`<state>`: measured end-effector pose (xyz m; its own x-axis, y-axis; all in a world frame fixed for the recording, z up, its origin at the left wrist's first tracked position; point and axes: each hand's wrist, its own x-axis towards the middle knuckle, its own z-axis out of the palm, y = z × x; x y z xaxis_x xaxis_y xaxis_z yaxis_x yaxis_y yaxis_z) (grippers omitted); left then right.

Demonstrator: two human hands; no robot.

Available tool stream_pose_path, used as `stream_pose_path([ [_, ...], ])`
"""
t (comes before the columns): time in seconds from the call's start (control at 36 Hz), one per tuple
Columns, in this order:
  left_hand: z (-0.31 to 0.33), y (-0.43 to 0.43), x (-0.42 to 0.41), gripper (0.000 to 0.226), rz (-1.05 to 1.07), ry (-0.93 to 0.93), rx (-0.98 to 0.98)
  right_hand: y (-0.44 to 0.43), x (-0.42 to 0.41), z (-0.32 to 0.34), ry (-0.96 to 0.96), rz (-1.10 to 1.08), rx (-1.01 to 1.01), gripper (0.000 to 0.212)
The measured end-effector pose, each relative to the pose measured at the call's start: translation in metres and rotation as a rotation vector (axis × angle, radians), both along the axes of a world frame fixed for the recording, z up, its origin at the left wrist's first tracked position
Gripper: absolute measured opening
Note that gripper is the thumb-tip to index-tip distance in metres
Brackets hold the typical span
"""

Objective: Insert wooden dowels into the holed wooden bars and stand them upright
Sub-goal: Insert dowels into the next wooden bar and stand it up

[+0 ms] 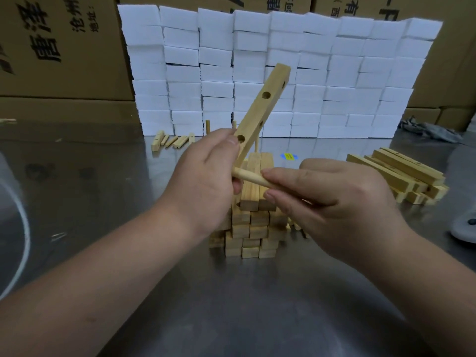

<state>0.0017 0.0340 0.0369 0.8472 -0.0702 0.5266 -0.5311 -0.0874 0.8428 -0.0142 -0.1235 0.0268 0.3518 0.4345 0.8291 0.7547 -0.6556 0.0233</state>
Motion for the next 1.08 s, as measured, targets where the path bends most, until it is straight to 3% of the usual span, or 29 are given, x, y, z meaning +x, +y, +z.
stream_pose_path([
  [0.28, 0.002, -0.003, -0.007, 0.04, -0.015, -0.038, -0.053, 0.008, -0.004, -0.004, 0.045, 0.052, 0.123, 0.026],
  [0.42, 0.0, -0.001, -0.007, 0.039, -0.002, -0.09, 0.002, 0.012, -0.007, -0.003, 0.302, 0.128, 0.229, 0.027],
  [0.5, -0.001, -0.001, -0.005, 0.028, -0.011, -0.117, 0.005, 0.013, -0.009, -0.004, 0.442, 0.206, 0.32, 0.011],
  [0.64, -0.003, 0.0, -0.002, 0.022, -0.025, -0.163, 0.031, 0.013, -0.008, -0.003, 0.622, 0.296, 0.497, 0.017],
  [0.92, -0.001, 0.005, 0.002, 0.018, 0.035, -0.226, 0.268, 0.009, -0.008, 0.004, 0.58, 0.25, 0.593, 0.01],
  [1.0, -0.004, 0.005, 0.005, 0.021, 0.085, -0.199, 0.236, 0.006, -0.006, 0.005, 0.611, 0.291, 0.638, 0.016],
  [1.08, -0.009, 0.004, 0.01, 0.03, 0.211, -0.133, 0.12, -0.005, -0.001, 0.008, 0.586, 0.176, 0.656, 0.034],
])
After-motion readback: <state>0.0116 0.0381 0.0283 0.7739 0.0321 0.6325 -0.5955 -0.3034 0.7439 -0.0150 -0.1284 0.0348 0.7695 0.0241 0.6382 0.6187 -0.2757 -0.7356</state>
